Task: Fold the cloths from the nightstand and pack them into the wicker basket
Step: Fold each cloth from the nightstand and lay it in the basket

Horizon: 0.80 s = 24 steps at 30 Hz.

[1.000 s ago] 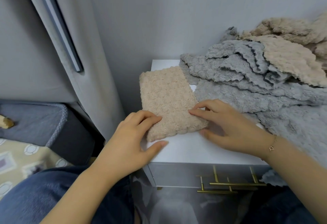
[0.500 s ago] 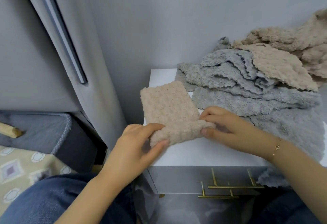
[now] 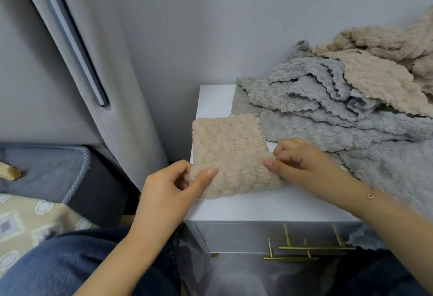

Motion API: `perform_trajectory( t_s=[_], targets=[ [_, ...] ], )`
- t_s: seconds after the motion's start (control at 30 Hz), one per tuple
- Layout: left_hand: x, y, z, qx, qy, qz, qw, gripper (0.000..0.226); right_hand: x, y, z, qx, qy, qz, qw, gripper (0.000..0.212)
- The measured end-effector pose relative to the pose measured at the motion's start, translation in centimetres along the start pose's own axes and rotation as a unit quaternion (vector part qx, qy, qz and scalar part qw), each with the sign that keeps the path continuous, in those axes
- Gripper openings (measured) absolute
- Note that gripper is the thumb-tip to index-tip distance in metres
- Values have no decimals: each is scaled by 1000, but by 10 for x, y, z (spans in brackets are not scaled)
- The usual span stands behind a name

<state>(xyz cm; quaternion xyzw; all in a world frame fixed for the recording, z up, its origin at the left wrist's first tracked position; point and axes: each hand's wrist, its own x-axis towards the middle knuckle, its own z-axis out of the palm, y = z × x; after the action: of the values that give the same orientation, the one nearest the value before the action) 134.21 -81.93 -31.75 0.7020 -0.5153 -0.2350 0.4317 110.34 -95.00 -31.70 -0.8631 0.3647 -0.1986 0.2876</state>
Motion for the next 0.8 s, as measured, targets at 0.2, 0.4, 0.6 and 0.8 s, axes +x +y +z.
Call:
perform_trajectory(
  t_s=[0.2, 0.4, 0.6, 0.8],
  targets=[
    [12, 3, 5, 6, 32, -4, 999, 55, 2, -2, 2, -57, 47, 21, 997, 39],
    [17, -4, 6, 24, 20, 66, 997, 55, -4, -25, -1, -81, 119, -114, 983, 31],
    [14, -2, 3, 16, -25, 106, 994, 44, -2, -29, 6, -28, 0, -81, 996, 47],
    [8, 2, 0, -50, -70, 10, 996, 70, 4, -20, 0, 67, -23, 3, 997, 31]
  ],
)
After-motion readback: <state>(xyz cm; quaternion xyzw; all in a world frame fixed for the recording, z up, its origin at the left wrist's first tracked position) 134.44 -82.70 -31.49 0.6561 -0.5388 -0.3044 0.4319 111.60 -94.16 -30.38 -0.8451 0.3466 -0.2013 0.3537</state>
